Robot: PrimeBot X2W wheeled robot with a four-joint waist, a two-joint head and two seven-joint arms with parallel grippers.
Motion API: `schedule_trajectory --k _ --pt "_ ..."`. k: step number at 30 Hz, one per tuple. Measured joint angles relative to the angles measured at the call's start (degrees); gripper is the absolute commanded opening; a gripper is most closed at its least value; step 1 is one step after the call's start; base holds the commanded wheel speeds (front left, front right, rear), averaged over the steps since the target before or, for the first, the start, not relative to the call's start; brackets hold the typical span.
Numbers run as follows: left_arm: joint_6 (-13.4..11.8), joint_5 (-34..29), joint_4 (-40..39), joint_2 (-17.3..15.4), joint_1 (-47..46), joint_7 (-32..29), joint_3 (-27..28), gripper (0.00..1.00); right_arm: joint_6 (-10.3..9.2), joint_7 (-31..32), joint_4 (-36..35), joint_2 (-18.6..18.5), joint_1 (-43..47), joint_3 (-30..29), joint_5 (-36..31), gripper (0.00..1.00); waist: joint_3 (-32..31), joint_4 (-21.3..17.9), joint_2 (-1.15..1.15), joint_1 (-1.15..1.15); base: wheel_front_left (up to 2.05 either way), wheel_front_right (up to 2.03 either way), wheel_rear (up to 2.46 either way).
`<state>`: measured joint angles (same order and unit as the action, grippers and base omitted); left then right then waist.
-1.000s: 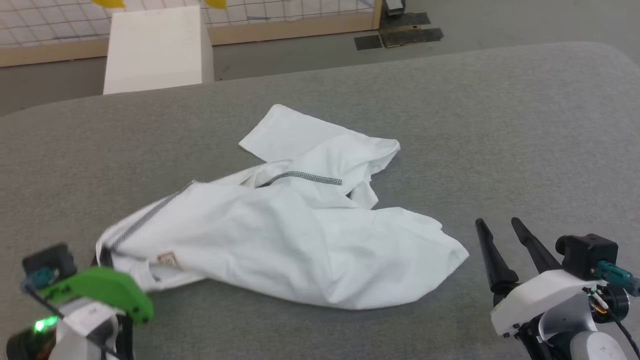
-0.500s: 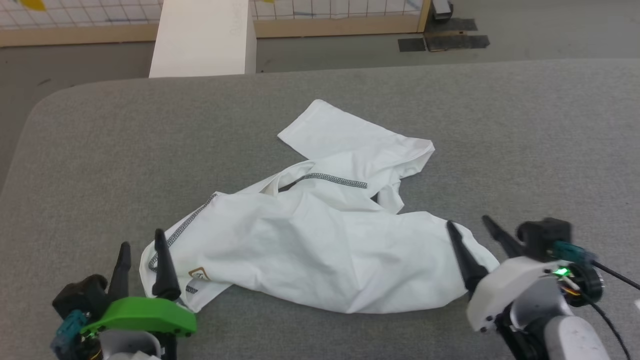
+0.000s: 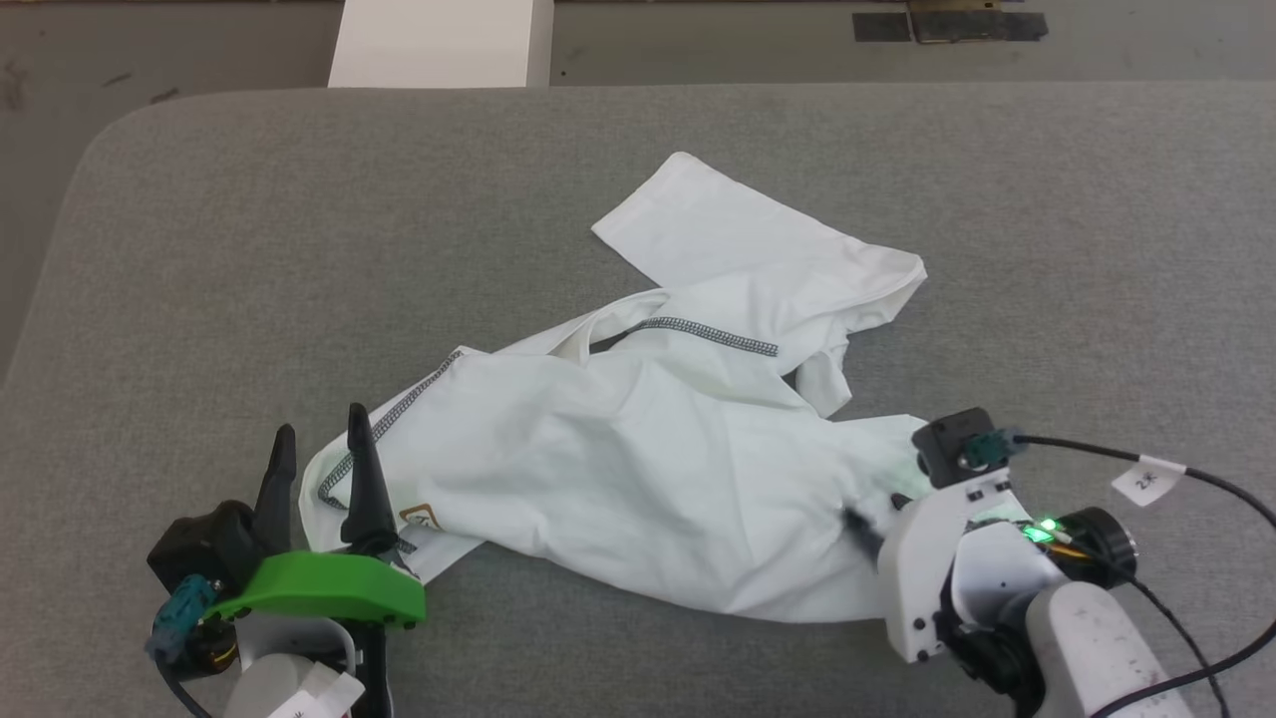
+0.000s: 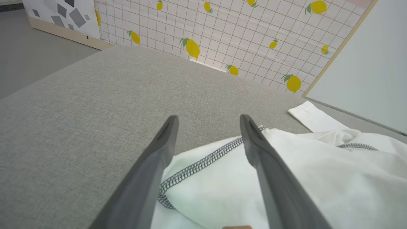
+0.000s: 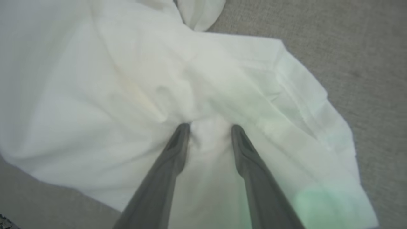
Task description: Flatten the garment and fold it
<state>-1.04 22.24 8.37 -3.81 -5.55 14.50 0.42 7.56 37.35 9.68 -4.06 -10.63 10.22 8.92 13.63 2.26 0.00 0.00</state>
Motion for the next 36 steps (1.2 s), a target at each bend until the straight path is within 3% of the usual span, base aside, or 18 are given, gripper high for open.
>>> schedule_trajectory --k 5,14,16,17,18,19,24,30,36 --pt "0.34 -0.07 1.0 0.22 0.03 0.05 0.42 1.0 0.07 -1.36 -0.02 0.2 1.34 -6.47 -2.0 0.0 -1.07 0.27 0.0 0.0 0.0 0.0 0.0" --pt "1.0 -0.08 2.58 0.44 1.96 0.22 1.0 1.0 0.03 -2.31 -9.68 0.94 15.38 -33.14 -6.45 0.0 -6.24 -0.51 0.0 0.0 0.0 0.0 0.0" --pt "1.0 -0.09 2.56 0.43 2.51 0.23 1.24 1.0 0.03 -2.29 -10.77 0.9 16.63 -36.32 -5.54 0.0 -7.05 -1.04 0.0 0.0 0.0 0.0 0.0" --pt "1.01 -0.09 2.56 0.43 2.79 0.23 1.22 1.0 0.02 -2.41 -10.82 0.91 16.93 -37.42 -4.57 0.2 -7.37 -1.45 0.0 0.0 0.0 0.0 0.0" --pt "1.01 -0.1 2.56 0.44 2.91 0.23 1.12 1.0 0.02 -2.82 -10.83 0.92 17.16 -37.69 -3.71 0.76 -7.62 -1.88 0.0 0.0 0.0 0.0 0.0" --pt "1.01 -0.14 2.54 0.44 2.91 0.23 1.04 1.0 0.02 -3.57 -10.83 0.97 17.22 -37.68 -3.11 1.0 -7.8 -2.22 0.0 0.0 0.0 0.0 0.0" --pt "1.01 -0.32 2.27 0.44 2.86 0.22 0.43 1.0 0.0 -11.6 -11.95 0.97 16.88 -33.62 0.79 1.0 -8.31 -3.68 0.0 0.0 0.0 0.0 0.0" --pt "1.05 -0.33 2.14 0.44 2.24 0.21 -0.42 1.0 0.01 -22.57 -12.63 1.1 11.55 -20.68 2.45 1.0 -6.92 -3.71 0.0 0.0 0.0 0.0 0.0" --pt "1.51 -0.34 2.12 0.46 -0.02 0.21 -1.36 1.0 0.01 -23.43 -6.49 -0.04 0.71 -10.53 -0.6 1.0 -4.5 -2.77 0.0 0.0 0.0 0.0 0.0"
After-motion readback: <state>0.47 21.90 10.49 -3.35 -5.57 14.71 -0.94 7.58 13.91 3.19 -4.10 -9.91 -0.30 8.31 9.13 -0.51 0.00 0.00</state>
